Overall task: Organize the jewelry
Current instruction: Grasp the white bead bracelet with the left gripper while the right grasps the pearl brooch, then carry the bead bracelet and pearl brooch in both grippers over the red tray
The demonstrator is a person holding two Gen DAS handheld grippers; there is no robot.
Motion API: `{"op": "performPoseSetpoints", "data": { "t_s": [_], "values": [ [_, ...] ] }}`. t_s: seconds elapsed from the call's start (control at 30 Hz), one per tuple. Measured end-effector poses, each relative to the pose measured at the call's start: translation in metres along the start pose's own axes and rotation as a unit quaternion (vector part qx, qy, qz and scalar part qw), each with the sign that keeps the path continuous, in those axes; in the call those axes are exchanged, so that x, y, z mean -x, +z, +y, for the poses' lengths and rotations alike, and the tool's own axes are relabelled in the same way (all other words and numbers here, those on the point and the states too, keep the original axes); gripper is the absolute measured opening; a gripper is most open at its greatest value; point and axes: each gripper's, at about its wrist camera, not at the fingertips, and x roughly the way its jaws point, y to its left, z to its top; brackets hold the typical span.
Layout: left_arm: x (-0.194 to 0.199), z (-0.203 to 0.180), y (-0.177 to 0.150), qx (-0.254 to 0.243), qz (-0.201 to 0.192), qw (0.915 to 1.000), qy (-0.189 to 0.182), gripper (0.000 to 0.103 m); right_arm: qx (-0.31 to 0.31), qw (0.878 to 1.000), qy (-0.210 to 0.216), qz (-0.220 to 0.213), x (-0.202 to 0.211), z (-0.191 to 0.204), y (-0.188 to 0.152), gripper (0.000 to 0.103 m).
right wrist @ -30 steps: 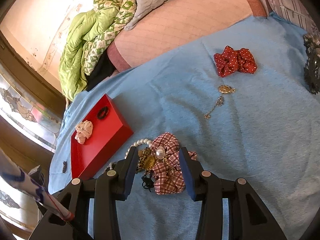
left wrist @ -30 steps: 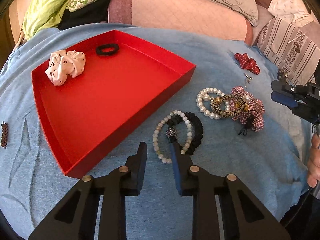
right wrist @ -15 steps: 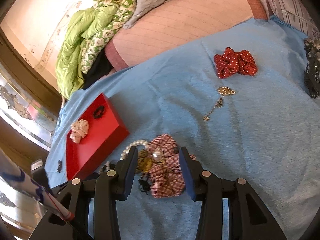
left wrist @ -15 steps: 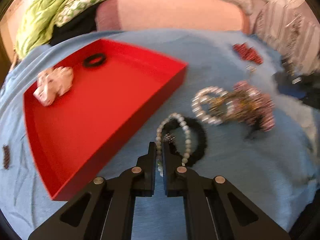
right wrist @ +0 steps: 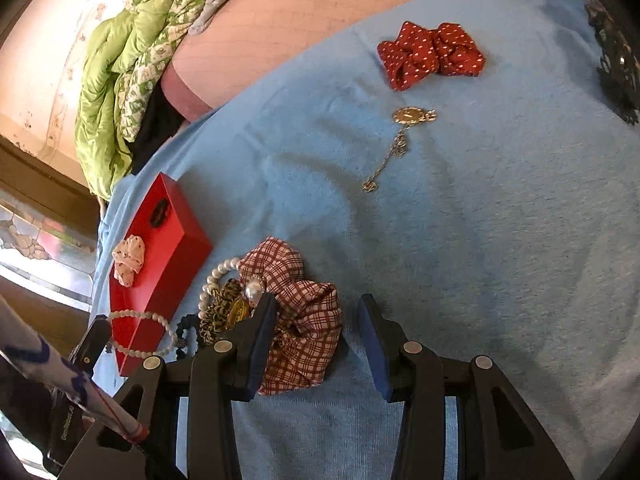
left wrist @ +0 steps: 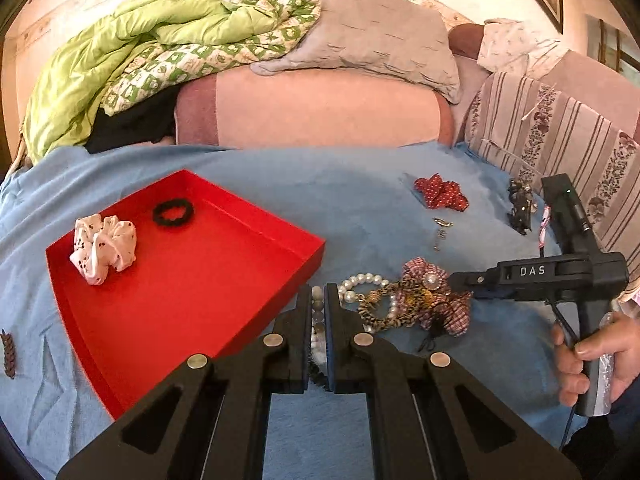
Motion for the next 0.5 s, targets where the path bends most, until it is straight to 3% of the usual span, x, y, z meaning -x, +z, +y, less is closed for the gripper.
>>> {"op": "performPoseSetpoints", "data": {
  "t_s": [0.07,0.2,0.33,0.5],
  "values": [
    [0.001,0.001,-0.002,0.001,0.001,1.0,0.0,0.005,0.007,0.999,-0.019,-0.027,0.011,0.002,0.003,0.046],
    [-0.001,0.001,-0.004,0.003,0.009,1.0,0.004,0.005,0.059,0.995,-0.018,-0.072,0.027,0.021,0.005,0.046],
    [-0.002,0.0,-0.005,0.004,0.013,0.9999,0.002,0.005,0.128,0.99,-0.005,-0.053,0.015,0.048,-0.005,0.033],
    [-0.002,0.0,-0.006,0.001,0.017,0.9999,0.0,0.005,0.171,0.984,-0.037,-0.044,-0.003,0.057,-0.007,0.032]
  ]
}}
